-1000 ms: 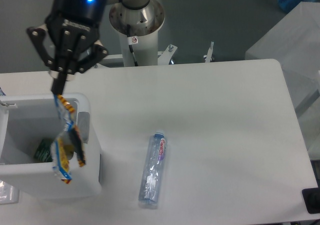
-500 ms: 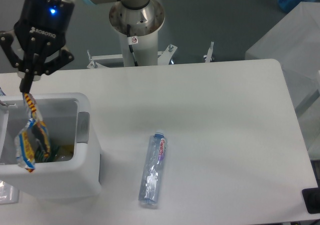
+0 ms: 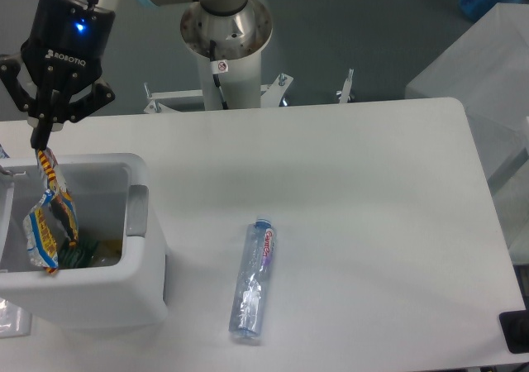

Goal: Place the trash in the trash can
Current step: 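Lower the wrapper into the bin and open the gripper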

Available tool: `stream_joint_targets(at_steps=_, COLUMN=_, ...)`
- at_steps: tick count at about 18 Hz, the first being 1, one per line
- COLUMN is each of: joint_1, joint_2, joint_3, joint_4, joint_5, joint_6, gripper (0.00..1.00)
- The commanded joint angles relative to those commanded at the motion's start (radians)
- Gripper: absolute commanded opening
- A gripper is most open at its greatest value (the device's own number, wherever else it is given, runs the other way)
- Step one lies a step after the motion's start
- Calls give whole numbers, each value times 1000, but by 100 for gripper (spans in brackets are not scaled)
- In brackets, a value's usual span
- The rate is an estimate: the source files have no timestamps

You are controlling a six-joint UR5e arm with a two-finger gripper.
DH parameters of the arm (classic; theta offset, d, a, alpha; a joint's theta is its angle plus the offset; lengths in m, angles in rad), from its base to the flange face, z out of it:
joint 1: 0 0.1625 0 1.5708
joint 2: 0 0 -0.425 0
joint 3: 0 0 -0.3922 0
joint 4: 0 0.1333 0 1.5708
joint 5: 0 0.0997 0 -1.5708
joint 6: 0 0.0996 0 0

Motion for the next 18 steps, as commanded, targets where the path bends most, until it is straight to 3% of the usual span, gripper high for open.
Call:
stream_joint_targets(at_steps=11, joint_1=2, joint_2=-51, joint_3=-9, joint_4=5, joint_5=3, joint_6=18, gripper=12)
stream_joint_targets(at_steps=14, joint_1=0, joint_2=-66, joint_3=-9, joint_4=5, joint_5=3, joint_6=67, gripper=27)
stream_joint_targets(at_steps=18, joint_1=2, joint_2=-71, joint_3=12, joint_4=5, joint_5=40, joint_6=132, gripper=68)
